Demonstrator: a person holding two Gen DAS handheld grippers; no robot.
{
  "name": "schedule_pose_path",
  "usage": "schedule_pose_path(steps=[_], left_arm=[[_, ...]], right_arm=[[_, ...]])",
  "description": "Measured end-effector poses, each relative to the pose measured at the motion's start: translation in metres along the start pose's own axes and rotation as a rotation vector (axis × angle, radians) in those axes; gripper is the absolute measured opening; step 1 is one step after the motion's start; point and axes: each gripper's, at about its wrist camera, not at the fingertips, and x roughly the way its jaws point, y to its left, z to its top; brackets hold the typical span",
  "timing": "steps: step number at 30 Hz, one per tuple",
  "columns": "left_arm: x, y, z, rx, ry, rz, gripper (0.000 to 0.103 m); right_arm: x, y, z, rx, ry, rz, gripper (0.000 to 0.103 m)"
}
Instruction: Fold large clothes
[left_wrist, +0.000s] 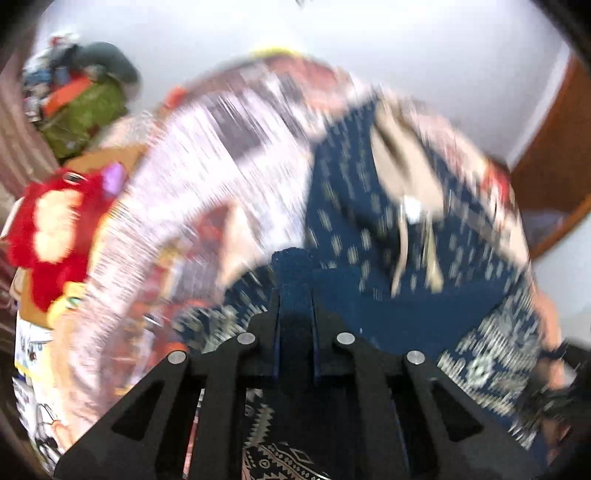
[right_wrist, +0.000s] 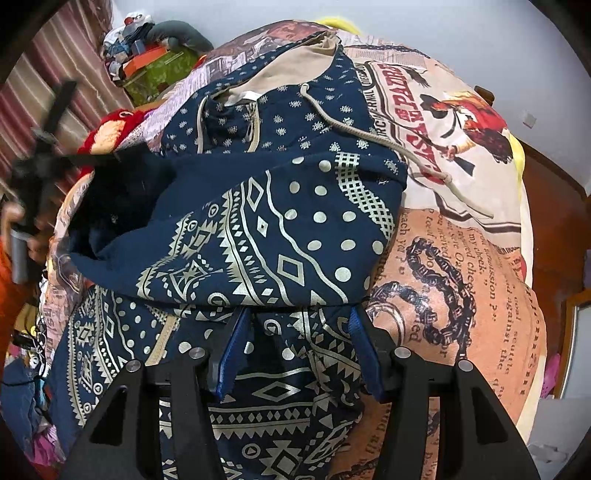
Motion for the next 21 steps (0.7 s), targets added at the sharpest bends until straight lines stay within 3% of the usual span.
schedule_pose_path(steps=[3, 6, 8, 16, 21], left_arm=[[-0.038, 0.023, 0.016, -0.071, -0.106, 0.044, 0.012], [-0.052, 0.052, 0.023, -0.125, -0.153, 0.091, 0.012], [-0.05, 0.068, 0.015, -0.146, -0.131, 0.118, 0.012], [0.02, 0.118, -0.039, -0.161, 0.131, 0.192, 0.017], [0.033, 0.126, -0.058, -0.144, 0.17, 0.176, 0.022]], right_arm=[[0.003, -0.001, 0.002, 0.009, -0.003, -0.005, 0.052], [0.005, -0.003, 0.007, 0.031, -0.009, -0.005, 0.052], [0.006, -0.004, 0.011, 0.047, -0.017, -0.003, 0.052], [0.012, -0.006, 0.038, 0.07, -0.036, -0.036, 0.052], [0.013, -0.002, 0.052, 0.049, -0.047, -0.079, 0.052]])
